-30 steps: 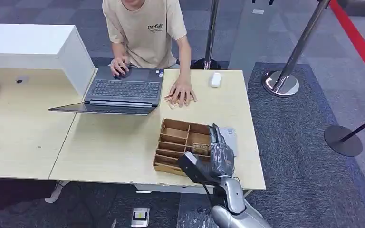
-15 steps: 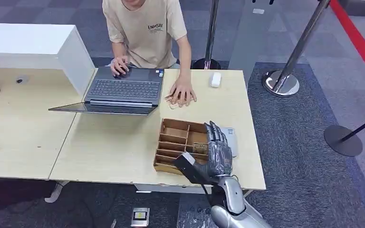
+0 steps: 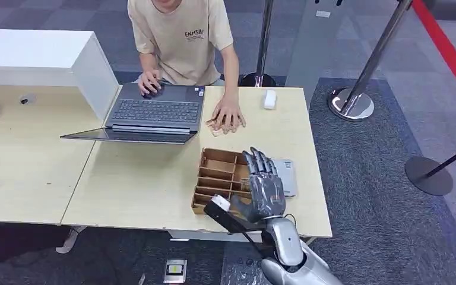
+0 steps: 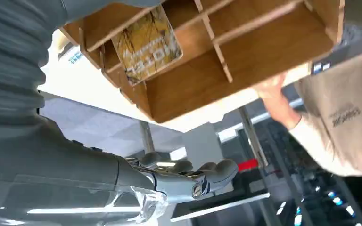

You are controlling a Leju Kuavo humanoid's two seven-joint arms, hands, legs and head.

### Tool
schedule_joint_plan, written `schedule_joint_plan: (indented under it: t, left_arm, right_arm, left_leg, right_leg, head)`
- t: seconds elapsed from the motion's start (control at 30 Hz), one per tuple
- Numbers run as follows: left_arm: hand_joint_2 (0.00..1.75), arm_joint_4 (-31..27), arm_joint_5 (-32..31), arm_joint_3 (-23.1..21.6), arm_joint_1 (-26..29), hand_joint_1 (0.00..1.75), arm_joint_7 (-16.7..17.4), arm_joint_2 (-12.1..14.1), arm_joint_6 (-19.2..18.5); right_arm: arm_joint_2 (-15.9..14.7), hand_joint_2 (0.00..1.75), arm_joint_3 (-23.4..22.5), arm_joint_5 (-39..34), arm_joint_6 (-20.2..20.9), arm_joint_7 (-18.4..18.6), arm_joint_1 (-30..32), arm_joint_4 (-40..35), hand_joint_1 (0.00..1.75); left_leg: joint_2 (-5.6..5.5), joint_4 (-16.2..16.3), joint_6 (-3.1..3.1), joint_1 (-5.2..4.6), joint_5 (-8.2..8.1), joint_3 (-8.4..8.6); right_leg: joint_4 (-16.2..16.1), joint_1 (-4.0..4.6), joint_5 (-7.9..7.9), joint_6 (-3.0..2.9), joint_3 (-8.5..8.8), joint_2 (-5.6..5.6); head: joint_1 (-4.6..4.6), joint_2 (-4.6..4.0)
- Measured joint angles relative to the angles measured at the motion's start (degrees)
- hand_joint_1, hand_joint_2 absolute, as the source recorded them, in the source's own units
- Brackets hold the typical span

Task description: Pass the card to the sensor for recognition and then transmit it.

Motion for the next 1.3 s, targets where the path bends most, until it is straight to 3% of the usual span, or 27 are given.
schedule_joint_plan:
  t: [0.27,0.43,0.53,0.8,0.87,0.9,0.97,1.0,1.03,1.1,1.17,1.23,1.3]
  left_arm:
    - [0.0,0.0,0.0,0.0,-0.2,0.0,0.1,0.0,-0.2]
    - [0.0,0.0,0.0,0.0,-0.3,0.0,0.1,0.0,-0.2]
    - [0.0,0.0,0.0,0.0,-0.3,0.0,0.1,0.0,-0.2]
    - [0.0,0.0,0.0,0.0,-0.3,0.0,0.1,0.0,-0.2]
    - [0.0,0.0,0.0,0.0,-0.4,0.0,0.1,0.0,-0.2]
    - [0.0,0.0,0.0,0.0,-0.4,0.0,0.1,0.0,-0.2]
    - [0.0,0.0,0.0,0.0,-0.4,0.0,0.1,0.0,-0.2]
    - [0.0,0.0,0.0,0.0,-0.4,0.0,0.1,0.0,-0.2]
    - [0.0,0.0,0.0,0.0,-0.4,0.0,0.1,0.0,-0.2]
    - [0.0,0.0,0.0,0.0,-0.5,0.0,0.1,0.0,-0.2]
    - [0.0,0.0,0.0,0.0,-0.5,0.0,0.1,0.0,-0.2]
    - [0.0,0.0,0.0,0.0,-0.5,0.0,0.1,0.0,-0.3]
    - [0.0,0.0,0.0,0.0,-0.5,0.0,0.0,0.0,-0.4]
  right_arm:
    - [-0.5,1.75,0.8,-0.7,5.6,0.3,-0.1,-2.7,0.0]
    - [-0.8,1.75,1.2,-1.4,6.0,0.3,-0.2,-3.7,0.24]
    - [-1.0,1.75,1.4,-1.7,6.1,0.3,-0.3,-4.1,0.09]
    - [-1.3,1.75,2.0,-1.9,6.1,0.3,-0.3,-4.3,0.23]
    - [-1.4,1.75,2.2,-1.9,6.1,0.3,-0.3,-4.3,0.54]
    - [-1.5,1.75,2.3,-2.0,6.1,0.3,-0.3,-4.3,0.58]
    - [-1.6,1.75,2.3,-2.3,6.1,0.3,-0.3,-4.4,0.86]
    - [-1.6,1.75,2.4,-2.4,6.1,0.3,-0.4,-4.4,0.86]
    - [-1.6,1.75,2.4,-2.6,6.1,0.2,-0.4,-4.4,1.33]
    - [-1.8,1.75,2.4,-2.8,6.2,0.1,-0.4,-4.4,1.33]
    - [-1.9,1.75,2.5,-3.0,6.3,0.0,-0.5,-4.4,1.03]
    - [-2.0,1.75,2.5,-3.0,6.3,-0.1,-0.5,-4.4,1.06]
    - [-2.0,1.75,2.5,-3.1,6.3,-0.1,-0.5,-4.4,0.99]
  left_leg:
    - [0.0,0.0,0.0,0.0,0.0,0.0]
    - [0.0,0.0,0.0,0.0,0.0,-0.01]
    - [0.0,0.0,0.0,0.0,0.0,-0.01]
    - [0.0,0.0,0.0,0.0,0.0,-0.01]
    - [0.0,0.0,0.0,0.0,0.0,-0.01]
    - [0.0,0.0,0.0,0.0,0.0,-0.01]
    - [0.0,0.0,0.0,0.0,0.0,-0.01]
    - [-0.01,0.0,0.0,0.0,0.0,-0.01]
    - [0.0,0.0,0.0,0.0,0.0,-0.01]
    - [-0.01,0.0,0.0,0.0,0.0,-0.01]
    - [-0.01,0.0,0.0,0.0,0.0,-0.01]
    - [-0.01,0.0,0.0,0.0,0.0,-0.01]
    - [-0.01,0.0,0.0,0.0,0.0,-0.01]
  right_leg:
    - [0.0,0.0,0.0,0.0,0.0,0.0]
    - [0.0,0.0,0.0,0.0,0.0,0.0]
    - [0.0,0.0,0.0,0.0,0.0,0.0]
    - [0.0,0.0,0.0,0.0,0.0,0.0]
    - [0.0,0.0,0.0,0.0,0.0,0.0]
    - [0.0,0.0,0.0,0.0,0.0,0.0]
    - [0.0,0.0,0.0,0.0,-0.01,0.0]
    - [0.0,0.0,0.0,0.0,-0.01,0.0]
    - [0.0,0.0,0.0,0.0,0.0,0.0]
    - [0.0,0.0,0.0,0.0,0.0,0.0]
    - [0.0,0.0,0.0,0.0,0.0,0.0]
    - [0.0,0.0,0.0,0.0,0.0,0.0]
    - [0.0,0.0,0.0,0.0,0.0,0.0]
  head:
    - [0.0,0.0]
    - [0.0,0.0]
    - [-0.02,0.0]
    - [0.0,0.0]
    - [0.0,0.0]
    - [0.0,0.0]
    - [0.0,0.0]
    - [0.0,0.0]
    - [0.0,0.0]
    - [0.0,0.0]
    - [0.0,0.0]
    - [0.0,0.0]
    - [0.0,0.0]
